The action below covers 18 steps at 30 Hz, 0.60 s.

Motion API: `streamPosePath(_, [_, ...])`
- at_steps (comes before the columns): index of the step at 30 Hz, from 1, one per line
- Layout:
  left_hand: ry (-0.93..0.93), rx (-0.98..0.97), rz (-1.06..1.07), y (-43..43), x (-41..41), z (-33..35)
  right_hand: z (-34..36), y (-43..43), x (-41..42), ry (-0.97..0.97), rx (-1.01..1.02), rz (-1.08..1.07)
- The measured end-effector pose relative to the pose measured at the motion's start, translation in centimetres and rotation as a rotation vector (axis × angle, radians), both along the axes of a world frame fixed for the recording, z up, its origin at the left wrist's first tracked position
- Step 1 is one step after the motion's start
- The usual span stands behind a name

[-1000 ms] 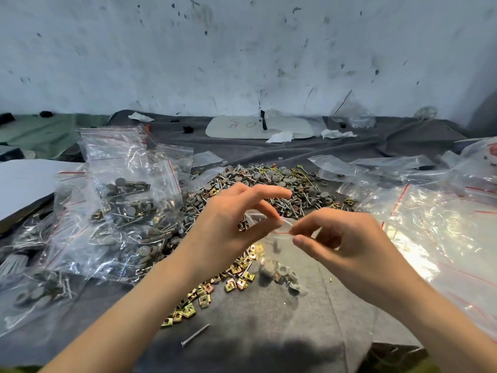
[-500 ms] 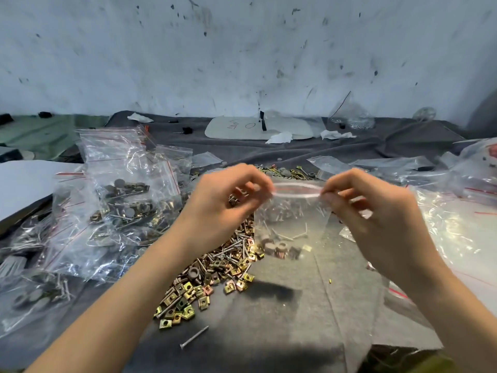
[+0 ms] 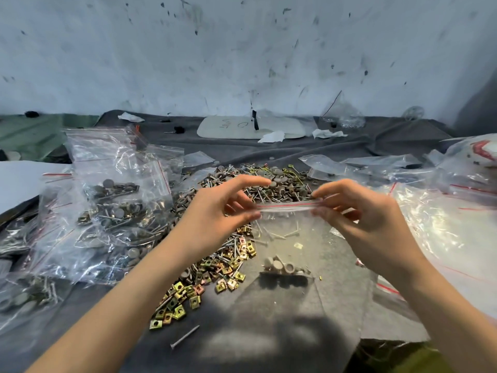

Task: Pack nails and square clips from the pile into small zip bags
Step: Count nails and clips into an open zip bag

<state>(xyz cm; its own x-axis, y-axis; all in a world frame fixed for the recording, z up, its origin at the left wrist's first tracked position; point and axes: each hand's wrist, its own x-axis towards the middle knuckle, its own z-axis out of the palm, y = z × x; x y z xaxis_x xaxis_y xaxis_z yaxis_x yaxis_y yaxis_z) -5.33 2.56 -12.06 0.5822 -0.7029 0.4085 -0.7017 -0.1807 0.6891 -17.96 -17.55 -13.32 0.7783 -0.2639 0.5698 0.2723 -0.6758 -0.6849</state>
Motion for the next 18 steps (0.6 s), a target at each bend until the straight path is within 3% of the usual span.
streamPosePath(6, [0.233, -0.031, 0.082, -0.5, 0.2, -1.1, -0.6, -0.7, 0.2, 0.098, 0.049, -0.010])
streamPosePath(15, [0.254, 0.056, 0.125, -0.3, 0.4, -1.8, -1.0, -0.6, -0.3, 0.188, 0.138, 0.022])
streamPosePath(18, [0.180, 0.095, 0.073, -0.1, 0.2, -1.7, -1.1, -0.5, -0.5, 0.196, 0.139, 0.030])
